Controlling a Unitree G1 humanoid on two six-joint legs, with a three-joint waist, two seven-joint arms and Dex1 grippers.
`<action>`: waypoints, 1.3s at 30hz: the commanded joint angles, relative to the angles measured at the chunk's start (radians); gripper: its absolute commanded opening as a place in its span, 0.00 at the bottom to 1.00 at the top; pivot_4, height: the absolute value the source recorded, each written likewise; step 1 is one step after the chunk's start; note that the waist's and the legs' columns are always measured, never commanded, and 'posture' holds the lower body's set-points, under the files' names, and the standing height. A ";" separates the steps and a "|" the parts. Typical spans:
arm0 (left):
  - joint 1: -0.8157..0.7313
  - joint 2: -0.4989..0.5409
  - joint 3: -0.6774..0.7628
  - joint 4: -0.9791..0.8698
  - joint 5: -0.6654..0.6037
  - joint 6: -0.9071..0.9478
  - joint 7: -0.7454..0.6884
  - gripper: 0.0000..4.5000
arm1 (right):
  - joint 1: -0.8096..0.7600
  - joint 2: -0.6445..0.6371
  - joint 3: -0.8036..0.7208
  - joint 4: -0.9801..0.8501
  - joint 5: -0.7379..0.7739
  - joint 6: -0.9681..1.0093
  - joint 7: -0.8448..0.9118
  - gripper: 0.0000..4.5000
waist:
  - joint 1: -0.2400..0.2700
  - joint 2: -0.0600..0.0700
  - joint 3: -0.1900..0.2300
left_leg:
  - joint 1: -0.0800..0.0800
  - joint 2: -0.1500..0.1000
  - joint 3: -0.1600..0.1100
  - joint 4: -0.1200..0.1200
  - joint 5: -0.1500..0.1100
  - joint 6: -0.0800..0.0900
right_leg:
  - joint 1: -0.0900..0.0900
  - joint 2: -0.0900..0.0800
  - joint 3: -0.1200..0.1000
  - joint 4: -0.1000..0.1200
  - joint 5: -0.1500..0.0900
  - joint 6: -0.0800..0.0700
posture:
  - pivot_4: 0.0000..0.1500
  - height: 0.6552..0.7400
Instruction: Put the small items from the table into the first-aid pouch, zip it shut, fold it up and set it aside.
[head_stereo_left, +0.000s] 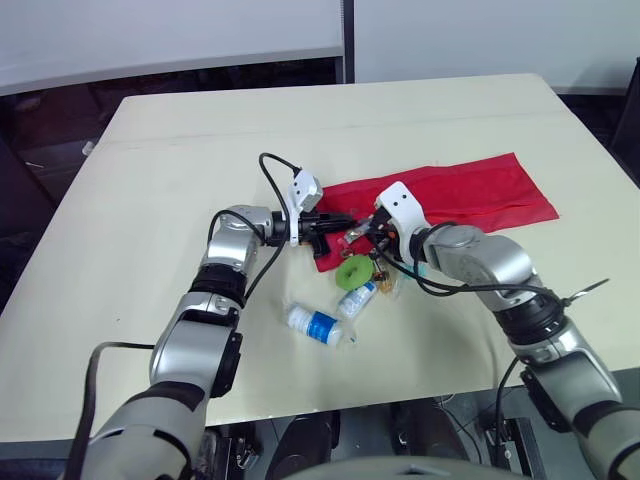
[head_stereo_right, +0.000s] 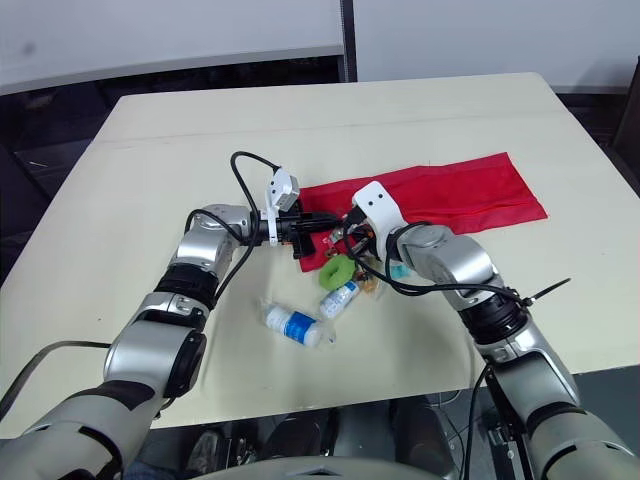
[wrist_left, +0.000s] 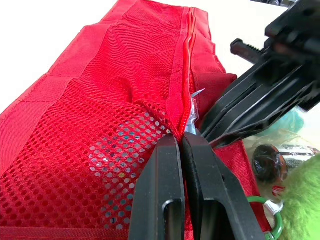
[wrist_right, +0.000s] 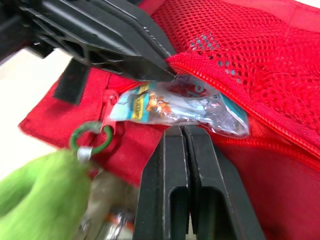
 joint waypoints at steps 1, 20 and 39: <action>-0.007 0.001 0.016 -0.037 -0.014 -0.002 -0.007 0.00 | -0.037 0.039 -0.030 0.030 -0.053 -0.060 0.004 0.01 | 0.000 0.000 0.000 | 0.000 0.000 0.000 0.000 0.000 0.000 | 0.000 0.000 0.000 0.000 0.000 0.000 | 1.00 0.96; -0.016 0.039 0.025 0.034 0.022 -0.068 0.029 0.00 | -0.008 0.135 -0.152 0.038 -0.112 -0.176 0.100 0.01 | -0.006 0.000 0.000 | 0.000 0.000 0.001 0.000 0.000 0.000 | -0.001 0.000 0.001 0.001 0.000 0.000 | 1.00 0.96; 0.002 0.220 0.117 0.197 0.062 -0.211 0.197 0.00 | 0.574 -0.148 -0.576 -0.573 0.169 -0.426 0.365 0.32 | 0.001 0.000 0.000 | -0.002 0.000 0.002 0.000 0.000 0.000 | -0.002 0.001 0.001 0.001 0.000 0.000 | 1.00 0.96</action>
